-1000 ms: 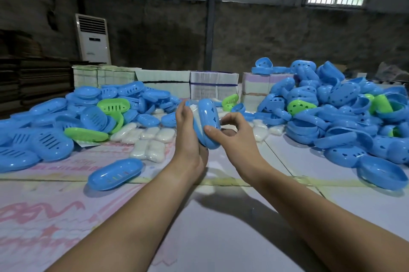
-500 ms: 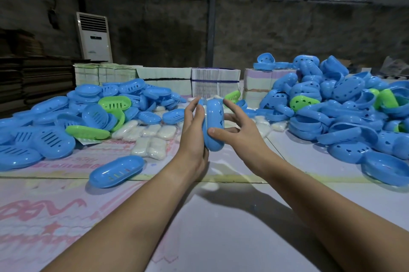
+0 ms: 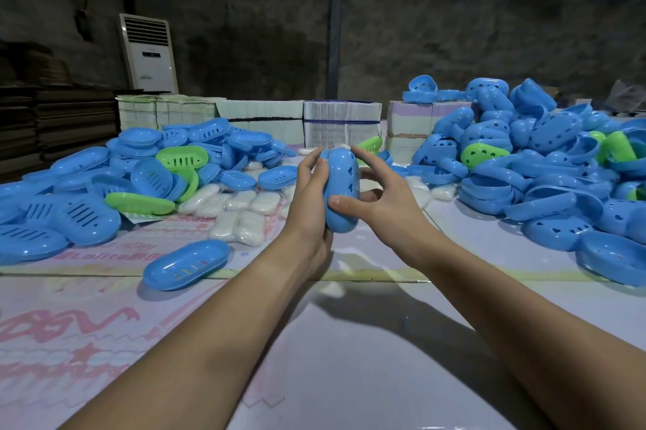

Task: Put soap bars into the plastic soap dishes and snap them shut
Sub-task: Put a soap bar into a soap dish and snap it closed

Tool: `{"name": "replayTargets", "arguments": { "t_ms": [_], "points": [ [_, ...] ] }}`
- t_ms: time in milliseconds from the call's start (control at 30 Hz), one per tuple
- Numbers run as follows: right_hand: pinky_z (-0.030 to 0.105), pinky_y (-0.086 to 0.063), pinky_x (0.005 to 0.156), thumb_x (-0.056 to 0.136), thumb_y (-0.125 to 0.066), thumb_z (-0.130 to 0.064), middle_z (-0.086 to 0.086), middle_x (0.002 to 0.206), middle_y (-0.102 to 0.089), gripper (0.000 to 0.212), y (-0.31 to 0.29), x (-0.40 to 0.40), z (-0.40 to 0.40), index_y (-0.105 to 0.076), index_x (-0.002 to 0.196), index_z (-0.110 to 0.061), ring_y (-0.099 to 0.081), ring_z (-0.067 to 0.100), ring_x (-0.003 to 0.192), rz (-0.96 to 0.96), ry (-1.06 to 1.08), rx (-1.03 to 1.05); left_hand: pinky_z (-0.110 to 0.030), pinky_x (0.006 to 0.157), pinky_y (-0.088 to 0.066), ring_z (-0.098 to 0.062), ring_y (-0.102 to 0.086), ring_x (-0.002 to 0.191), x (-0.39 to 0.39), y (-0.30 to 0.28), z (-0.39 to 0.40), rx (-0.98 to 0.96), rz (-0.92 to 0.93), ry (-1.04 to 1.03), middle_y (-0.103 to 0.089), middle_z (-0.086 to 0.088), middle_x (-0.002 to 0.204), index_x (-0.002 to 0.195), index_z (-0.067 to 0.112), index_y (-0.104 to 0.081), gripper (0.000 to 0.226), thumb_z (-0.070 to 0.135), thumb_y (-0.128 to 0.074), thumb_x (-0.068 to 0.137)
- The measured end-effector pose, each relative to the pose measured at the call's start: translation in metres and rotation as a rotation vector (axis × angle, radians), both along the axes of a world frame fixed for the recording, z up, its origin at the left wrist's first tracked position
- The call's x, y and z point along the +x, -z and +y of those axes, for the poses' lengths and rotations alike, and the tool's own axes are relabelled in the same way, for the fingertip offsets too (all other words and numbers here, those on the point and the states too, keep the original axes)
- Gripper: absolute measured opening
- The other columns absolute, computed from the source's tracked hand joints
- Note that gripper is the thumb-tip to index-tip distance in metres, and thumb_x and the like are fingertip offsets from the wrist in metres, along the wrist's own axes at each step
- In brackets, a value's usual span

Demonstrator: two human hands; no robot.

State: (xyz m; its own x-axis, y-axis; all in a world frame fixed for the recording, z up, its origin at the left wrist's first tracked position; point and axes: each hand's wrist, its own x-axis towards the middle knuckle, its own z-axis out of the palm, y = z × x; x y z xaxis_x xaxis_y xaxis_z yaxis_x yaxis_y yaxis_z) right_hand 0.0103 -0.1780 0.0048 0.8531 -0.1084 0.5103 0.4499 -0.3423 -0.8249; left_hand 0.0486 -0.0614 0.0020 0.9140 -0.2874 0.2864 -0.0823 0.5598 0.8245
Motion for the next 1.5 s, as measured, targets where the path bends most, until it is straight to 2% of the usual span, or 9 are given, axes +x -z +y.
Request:
{"name": "replayTargets", "arguments": {
  "t_ms": [133, 300, 467, 733, 1100, 1233, 1333, 1400, 1500],
  "points": [
    [0.032, -0.061, 0.078, 0.075, -0.085, -0.021, -0.012, 0.121, -0.055, 0.082, -0.004, -0.001, -0.001, -0.045, 0.144, -0.036, -0.072, 0.009, 0.082, 0.001, -0.007, 0.017, -0.044, 0.084, -0.057, -0.022, -0.069, 0.092, 0.0, 0.0, 0.001, -0.019, -0.006, 0.027, -0.068, -0.003, 0.114, 0.135, 0.034, -0.05, 0.028, 0.036, -0.044, 0.108],
    [0.028, -0.059, 0.073, 0.074, -0.085, -0.018, -0.001, 0.128, -0.056, 0.081, -0.006, -0.004, -0.005, -0.047, 0.143, -0.036, -0.07, 0.009, 0.075, 0.004, -0.006, -0.016, -0.048, 0.089, -0.057, -0.023, -0.07, 0.094, -0.003, 0.004, 0.0, 0.008, -0.031, 0.003, -0.069, -0.002, 0.116, 0.128, 0.036, -0.052, 0.022, 0.036, -0.043, 0.108],
    [0.021, -0.055, 0.065, 0.073, -0.086, -0.016, -0.001, 0.129, -0.057, 0.082, -0.005, -0.005, -0.007, -0.048, 0.143, -0.036, -0.071, 0.008, 0.076, -0.012, -0.011, -0.005, -0.056, 0.099, -0.053, -0.038, -0.065, 0.117, -0.004, 0.004, -0.001, 0.047, -0.051, -0.037, -0.065, -0.008, 0.129, 0.131, 0.034, -0.053, 0.025, 0.036, -0.041, 0.109],
    [0.029, -0.06, 0.074, 0.072, -0.087, -0.021, -0.009, 0.123, -0.059, 0.083, -0.002, -0.003, -0.002, -0.048, 0.145, -0.033, -0.068, 0.008, 0.086, -0.062, 0.018, -0.067, -0.049, 0.091, -0.056, -0.027, -0.068, 0.104, -0.005, 0.003, 0.001, 0.041, -0.071, -0.043, -0.064, -0.01, 0.13, 0.123, 0.039, -0.054, 0.022, 0.034, -0.036, 0.109],
    [0.036, -0.061, 0.083, 0.074, -0.085, -0.026, -0.01, 0.131, -0.057, 0.086, 0.0, -0.002, -0.004, -0.042, 0.148, -0.036, -0.066, 0.013, 0.101, -0.079, 0.009, -0.098, -0.039, 0.093, -0.058, -0.011, -0.068, 0.109, -0.008, 0.007, -0.003, 0.141, -0.202, -0.132, -0.06, 0.003, 0.136, 0.141, 0.041, -0.048, 0.035, 0.044, -0.033, 0.109],
    [0.031, -0.059, 0.085, 0.077, -0.084, -0.022, -0.015, 0.129, -0.058, 0.086, 0.003, 0.0, -0.007, -0.039, 0.149, -0.038, -0.07, 0.009, 0.097, -0.014, -0.045, -0.055, -0.031, 0.083, -0.058, -0.005, -0.072, 0.093, -0.006, 0.007, -0.005, 0.089, -0.139, -0.056, -0.066, 0.004, 0.126, 0.141, 0.037, -0.047, 0.035, 0.039, -0.031, 0.111],
    [0.036, -0.057, 0.09, 0.079, -0.083, -0.019, -0.006, 0.133, -0.056, 0.085, 0.003, 0.002, -0.012, -0.038, 0.147, -0.042, -0.072, 0.012, 0.095, 0.043, -0.073, 0.013, -0.033, 0.082, -0.06, -0.015, -0.072, 0.098, -0.007, 0.001, -0.003, 0.067, -0.022, 0.026, -0.068, -0.005, 0.127, 0.143, 0.033, -0.05, 0.04, 0.045, -0.035, 0.109],
    [0.029, -0.059, 0.08, 0.077, -0.083, -0.023, -0.003, 0.133, -0.054, 0.082, 0.001, 0.003, -0.014, -0.04, 0.142, -0.05, -0.071, 0.01, 0.093, 0.055, -0.047, 0.016, -0.036, 0.082, -0.061, -0.021, -0.072, 0.101, -0.009, -0.002, -0.003, 0.085, 0.025, 0.056, -0.068, -0.011, 0.129, 0.145, 0.029, -0.052, 0.045, 0.049, -0.037, 0.107],
    [0.018, -0.055, 0.064, 0.074, -0.083, -0.028, -0.008, 0.127, -0.053, 0.079, -0.006, 0.002, -0.022, -0.042, 0.136, -0.056, -0.065, 0.009, 0.099, 0.079, 0.06, -0.023, -0.037, 0.087, -0.06, -0.017, -0.071, 0.102, -0.009, 0.0, -0.006, 0.165, 0.027, -0.057, -0.068, -0.007, 0.123, 0.132, 0.034, -0.059, 0.034, 0.045, -0.037, 0.109]
  ]
}}
